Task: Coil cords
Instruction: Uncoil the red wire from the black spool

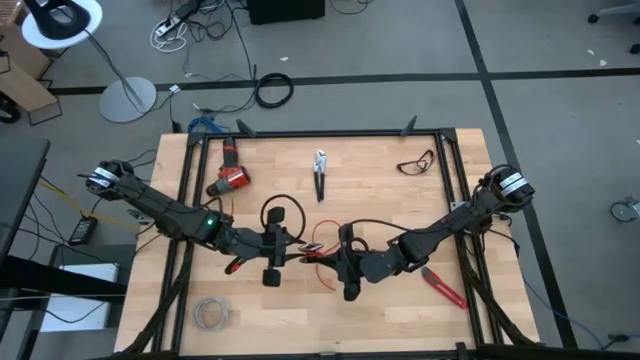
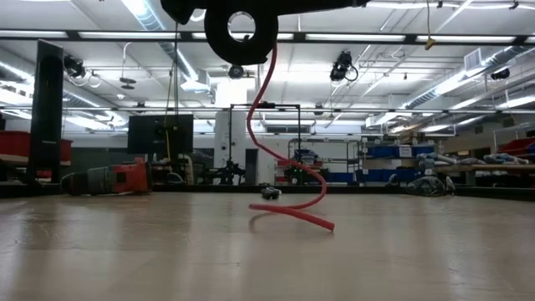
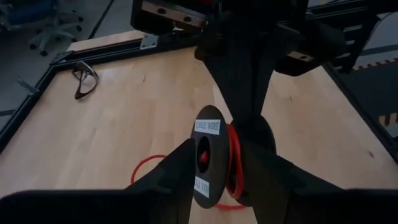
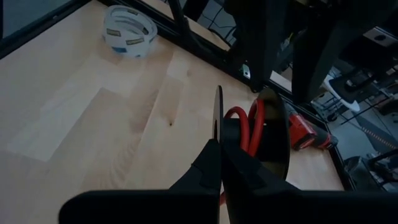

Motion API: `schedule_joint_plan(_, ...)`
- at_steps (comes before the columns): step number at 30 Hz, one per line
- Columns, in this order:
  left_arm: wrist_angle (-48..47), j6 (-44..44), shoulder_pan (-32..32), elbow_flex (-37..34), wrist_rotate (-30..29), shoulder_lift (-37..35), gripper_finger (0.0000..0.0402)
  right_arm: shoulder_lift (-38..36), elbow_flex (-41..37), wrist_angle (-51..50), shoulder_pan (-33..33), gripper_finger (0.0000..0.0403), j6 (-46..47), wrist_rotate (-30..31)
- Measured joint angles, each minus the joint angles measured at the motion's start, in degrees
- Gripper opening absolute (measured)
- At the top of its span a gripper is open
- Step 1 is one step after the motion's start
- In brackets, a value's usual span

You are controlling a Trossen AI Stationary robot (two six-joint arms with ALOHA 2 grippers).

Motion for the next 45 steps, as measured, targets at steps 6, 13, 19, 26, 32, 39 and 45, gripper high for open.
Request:
schedule_joint_plan(6, -2.5, -0.4, 0.6, 0.0, -1.2, 0.0, 0.0131, 0.0, 0.0, 0.3, 0.0, 0.0000, -0.3, 0.1)
schedule_joint_plan(13, -2.5, 0.2, 1.4, 0.0, -1.3, 0.0, 0.0094, 0.0, 0.0, 0.5, -0.1, 0.0000, -0.3, 0.3)
schedule_joint_plan(19, -2.2, 3.1, 1.7, 0.0, -1.2, 0.0, 0.0030, 0.0, 0.0, 0.7, -0.2, 0.0000, -0.3, 0.6)
schedule_joint_plan(26, -1.5, 6.7, 1.7, 0.0, -1.3, 0.0, 0.0004, 0.0, 0.0, 1.0, -0.2, 0.0000, -0.3, 0.4)
schedule_joint_plan(32, -1.2, 7.8, 1.7, 0.0, -2.1, 0.0, 0.0001, 0.0, 0.0, 2.4, -0.2, 0.0013, -0.4, 0.3)
schedule_joint_plan(39, -1.2, 8.1, 1.7, 0.0, -3.5, 0.0, 0.0000, 0.0, 0.0, 6.7, 0.1, 0.0049, -0.9, 0.5)
schedule_joint_plan(45, -2.8, 8.4, 1.8, 0.0, -5.3, 0.0, 0.0000, 0.0, 0.5, 8.0, 0.2, 0.0073, -1.1, 3.1)
